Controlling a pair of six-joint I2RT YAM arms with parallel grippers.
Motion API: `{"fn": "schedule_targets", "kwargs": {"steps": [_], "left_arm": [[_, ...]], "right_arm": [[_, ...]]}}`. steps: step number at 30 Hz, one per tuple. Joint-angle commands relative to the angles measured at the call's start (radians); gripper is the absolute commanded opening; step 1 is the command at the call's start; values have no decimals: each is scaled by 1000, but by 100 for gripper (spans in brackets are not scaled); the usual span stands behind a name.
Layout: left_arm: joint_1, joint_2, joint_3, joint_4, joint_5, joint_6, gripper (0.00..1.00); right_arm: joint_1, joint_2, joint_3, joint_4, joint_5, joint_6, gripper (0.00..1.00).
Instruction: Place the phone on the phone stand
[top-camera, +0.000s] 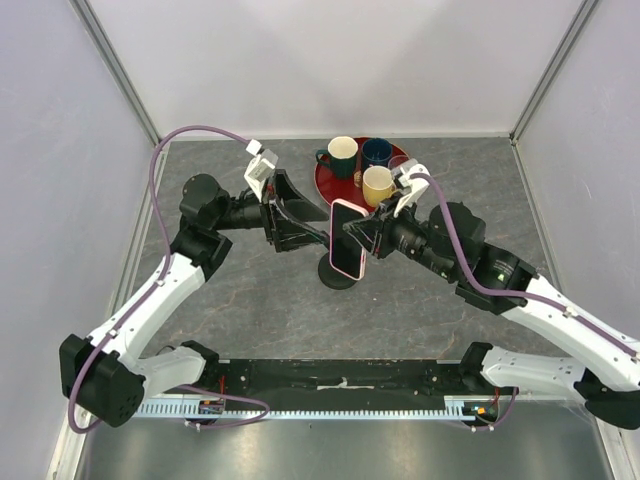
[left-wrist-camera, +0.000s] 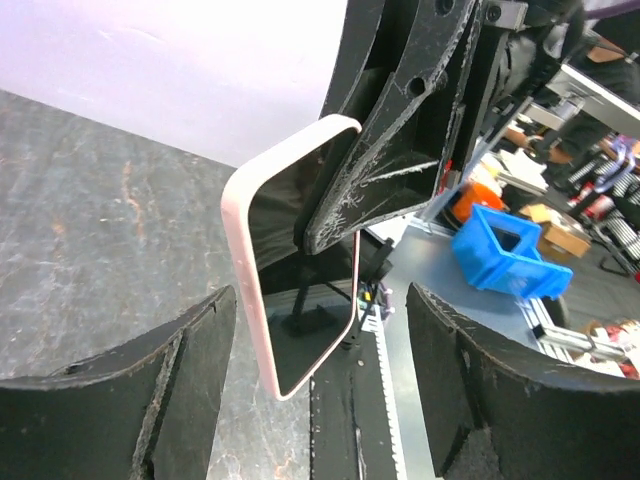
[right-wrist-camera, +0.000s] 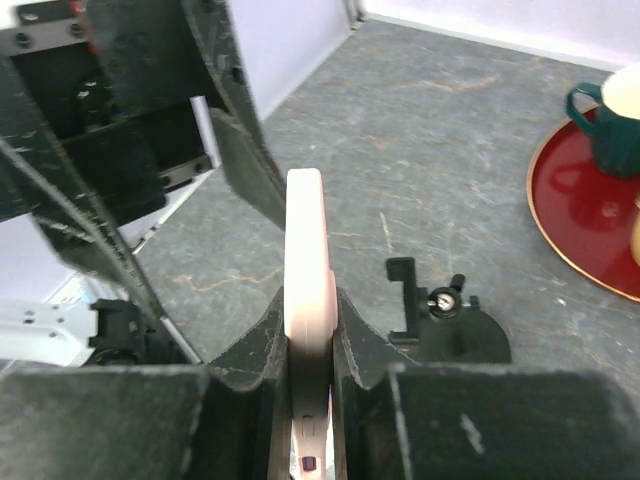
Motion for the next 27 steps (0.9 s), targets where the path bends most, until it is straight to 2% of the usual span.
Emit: {"fn": "schedule_targets", "kwargs": {"steps": [1, 6, 9, 12, 13, 14, 15, 16, 19, 21, 25, 27], "left_arm": [[-13, 31, -22, 200, 125, -146, 74], [-43, 52, -18, 203, 153, -150, 73], [-51, 54, -16, 190, 152, -139, 61], [-51, 53, -15, 185, 152, -128, 39], [-49, 49, -15, 185, 153, -124, 12], [-51, 46, -15, 185, 149, -124, 2], [-51, 43, -18, 184, 141, -122, 2], [-51, 40, -21, 184, 135, -114, 2], [-51, 23, -32, 184, 110, -108, 2], [-49, 14, -33, 179, 100, -105, 2], [-48, 10, -35, 187, 92, -124, 2], [-49, 5, -39, 208, 89, -139, 2]], "right_arm": [[0, -42, -29, 240, -126, 9, 0], [-1, -22, -25, 334, -197, 8, 0], [0, -14, -17, 397, -198, 3, 0], [-1, -19, -20, 427, -203, -2, 0], [-1, -19, -18, 424, -200, -6, 0], [0, -20, -18, 418, -195, -8, 0], [0, -20, -20, 396, -189, -15, 1], [-1, -20, -21, 380, -178, -19, 27], [0, -31, -41, 296, -158, -31, 75], [-1, -64, -107, 280, -163, -31, 87], [-1, -109, -230, 300, -249, -2, 89], [6, -109, -288, 370, -292, 32, 89]]}}
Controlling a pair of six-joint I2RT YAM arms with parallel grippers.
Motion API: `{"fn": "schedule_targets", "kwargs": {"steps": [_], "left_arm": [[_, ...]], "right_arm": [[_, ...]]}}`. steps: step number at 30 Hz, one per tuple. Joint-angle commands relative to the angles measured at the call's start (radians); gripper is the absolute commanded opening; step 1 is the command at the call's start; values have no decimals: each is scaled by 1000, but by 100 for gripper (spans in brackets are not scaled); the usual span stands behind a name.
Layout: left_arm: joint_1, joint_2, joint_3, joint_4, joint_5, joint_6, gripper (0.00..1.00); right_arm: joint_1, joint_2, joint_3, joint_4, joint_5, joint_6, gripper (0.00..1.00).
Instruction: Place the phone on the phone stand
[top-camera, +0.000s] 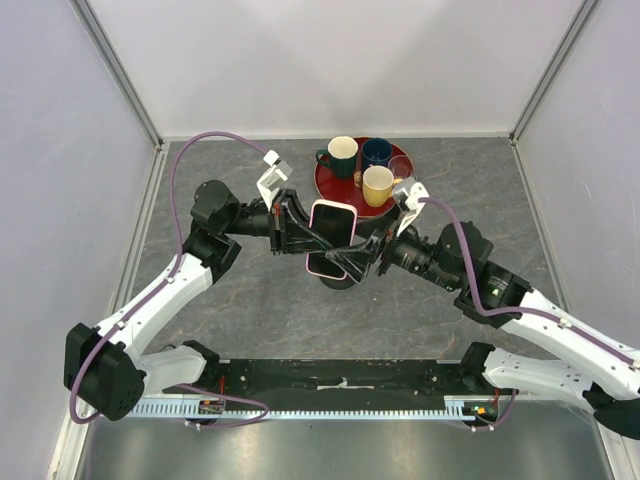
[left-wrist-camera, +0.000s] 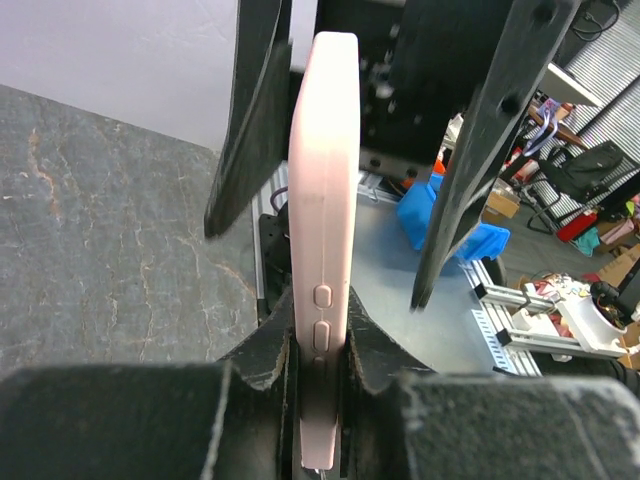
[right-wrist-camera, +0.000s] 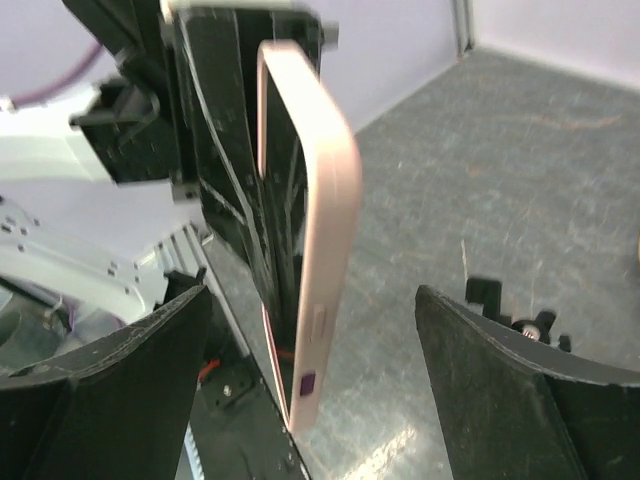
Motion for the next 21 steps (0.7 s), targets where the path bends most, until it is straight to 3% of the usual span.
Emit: {"fn": "schedule_targets", "kwargs": {"steps": [1, 5, 10, 14, 18, 20, 21], "left_arm": [[2, -41, 10, 68, -38, -25, 2], [2, -55, 5, 68, -46, -24, 2], [4, -50, 4, 68, -52, -27, 2], [2, -53, 4, 71, -49, -30, 2], [2, -47, 5, 74, -49, -39, 2], [2, -45, 12, 71, -47, -44, 3], [2, -41, 18, 68, -35, -48, 10]], "right_arm": [[10, -2, -106, 123, -80, 64, 87], [19, -2, -172, 230, -87, 114, 78], [19, 18, -190, 298, -98, 124, 50], [21, -2, -237, 377, -101, 144, 46], [22, -12, -250, 392, -93, 151, 0], [21, -10, -248, 375, -96, 137, 0], [19, -11, -250, 361, -96, 132, 0]]}}
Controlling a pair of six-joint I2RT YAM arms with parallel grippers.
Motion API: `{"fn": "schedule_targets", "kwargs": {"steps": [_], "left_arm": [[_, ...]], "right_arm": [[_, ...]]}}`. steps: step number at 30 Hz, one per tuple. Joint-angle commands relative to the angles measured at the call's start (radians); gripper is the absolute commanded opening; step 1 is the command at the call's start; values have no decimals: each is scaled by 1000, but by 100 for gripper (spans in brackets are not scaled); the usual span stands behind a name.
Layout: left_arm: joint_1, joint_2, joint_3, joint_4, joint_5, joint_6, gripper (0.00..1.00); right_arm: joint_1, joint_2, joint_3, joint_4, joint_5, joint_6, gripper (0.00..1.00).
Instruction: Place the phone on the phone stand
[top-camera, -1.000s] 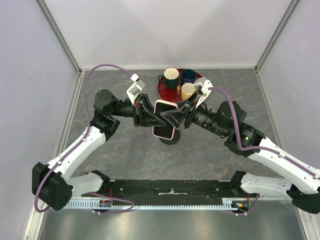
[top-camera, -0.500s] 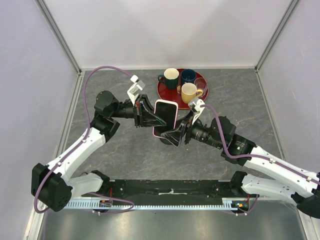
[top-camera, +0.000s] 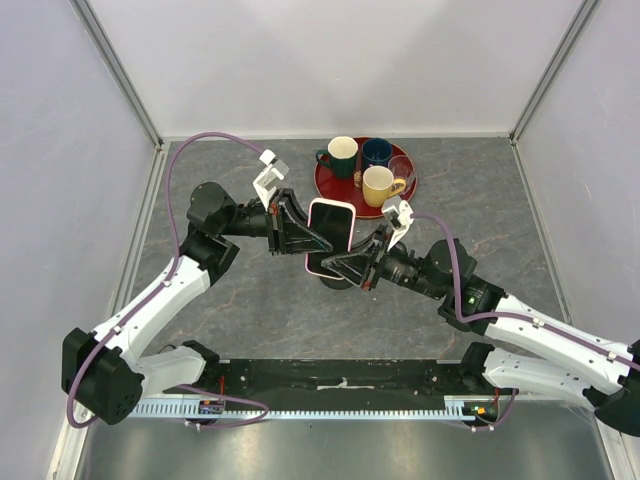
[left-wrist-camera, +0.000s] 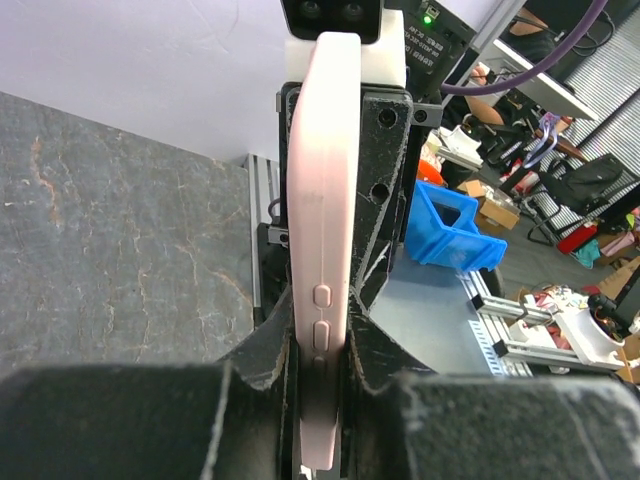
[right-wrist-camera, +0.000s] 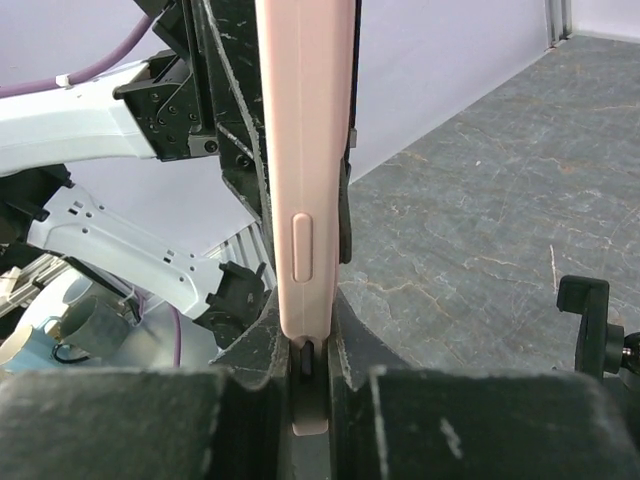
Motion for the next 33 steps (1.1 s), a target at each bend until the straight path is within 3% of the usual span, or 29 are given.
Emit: {"fn": "schedule_targets", "kwargs": {"steps": [1, 4, 7, 11, 16, 25, 33], "left_arm": [[2, -15, 23, 61, 1, -25, 31], [2, -18, 28, 61, 14, -31, 57], [6, -26, 34, 41, 24, -14, 61], [4, -24, 52, -26, 27, 38, 59], [2, -26, 76, -144, 7, 133, 50], [-16, 2, 83, -143, 59, 127, 38], [-45, 5, 91, -146, 122, 138, 36]], "right_arm": [[1, -19, -4, 33, 9, -3, 0], [4, -40, -4, -8, 9, -22, 0], [2, -65, 13, -96, 17, -57, 0], [4, -100, 57, -220, 26, -101, 0], [4, -108, 95, -300, -75, -135, 0], [2, -59, 171, -381, -112, -184, 0], [2, -43, 214, -446, -138, -237, 0]]}}
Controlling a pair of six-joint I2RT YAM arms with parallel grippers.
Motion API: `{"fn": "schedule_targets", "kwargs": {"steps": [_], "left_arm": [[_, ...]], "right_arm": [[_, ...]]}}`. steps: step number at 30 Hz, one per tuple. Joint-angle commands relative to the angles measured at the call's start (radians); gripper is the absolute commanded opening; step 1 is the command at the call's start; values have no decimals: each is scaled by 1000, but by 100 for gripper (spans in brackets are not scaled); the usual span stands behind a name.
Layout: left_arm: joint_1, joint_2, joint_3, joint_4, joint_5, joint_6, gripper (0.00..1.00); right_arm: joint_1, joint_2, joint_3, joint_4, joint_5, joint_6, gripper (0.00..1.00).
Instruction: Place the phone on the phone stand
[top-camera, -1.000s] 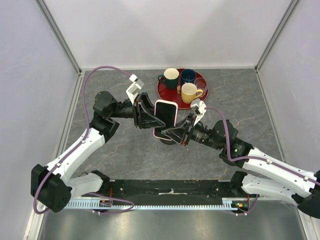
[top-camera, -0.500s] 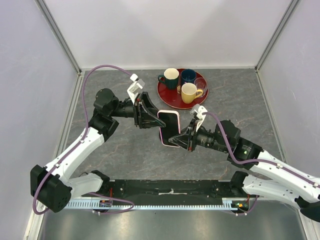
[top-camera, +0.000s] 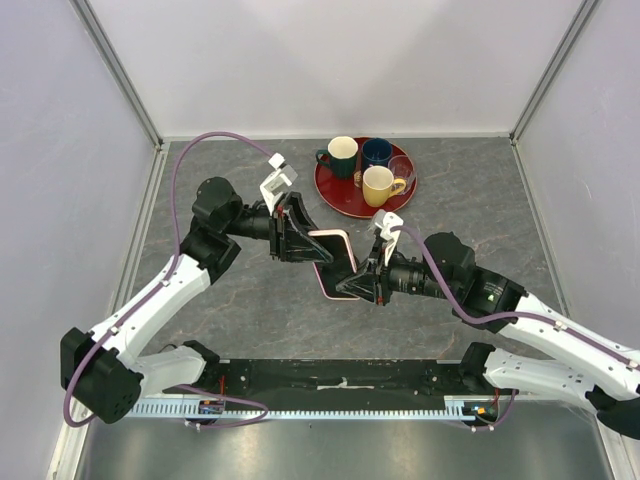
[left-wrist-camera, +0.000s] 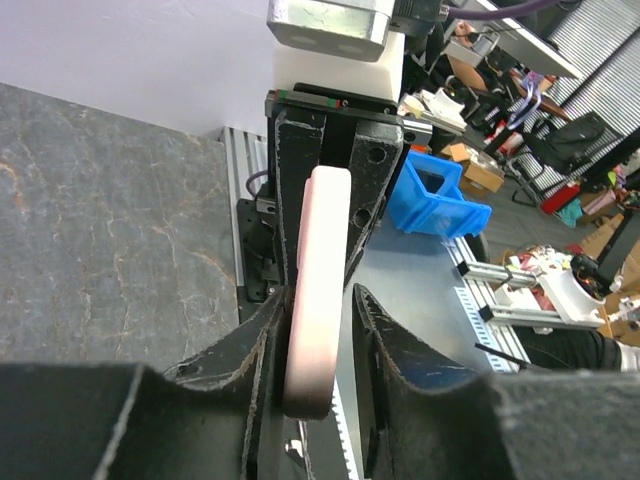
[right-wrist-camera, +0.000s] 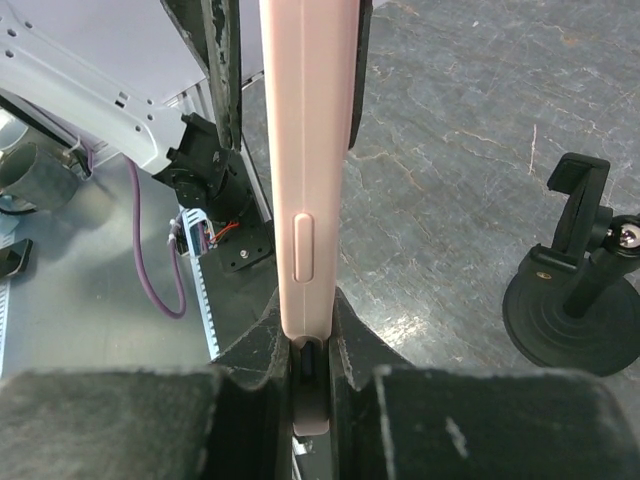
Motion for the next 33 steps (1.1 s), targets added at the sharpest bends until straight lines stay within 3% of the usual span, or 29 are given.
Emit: {"fn": "schedule_targets", "kwargs": {"steps": [1, 9, 11, 14, 16, 20, 23, 29, 33], "left_arm": [[-20, 0, 45, -1, 72, 41, 36], [-26, 2, 48, -5, 76, 46, 29], [-28, 2, 48, -5, 78, 46, 24], [-32, -3, 50, -4, 78, 54, 6], [-35, -12, 47, -4, 72, 55, 2], [-35, -46, 34, -31, -5, 116, 2], [-32, -77, 50, -151, -153, 213, 2], [-5, -194, 27, -240, -495, 290, 2], [43, -318, -31, -232, -780, 305, 2]], "right_arm": [[2, -10, 79, 40, -23, -47, 0], [4, -12, 82, 33, -34, -53, 0], [2, -10, 81, 33, -26, -52, 0], [4, -12, 73, 53, -16, -41, 0], [2, -9, 67, 62, -3, -29, 0], [2, -10, 62, 12, 122, -12, 57], [2, -41, 46, -54, 288, 11, 76], [2, -182, -30, -134, 555, 108, 96], [2, -216, -59, -157, 607, 210, 98]]}}
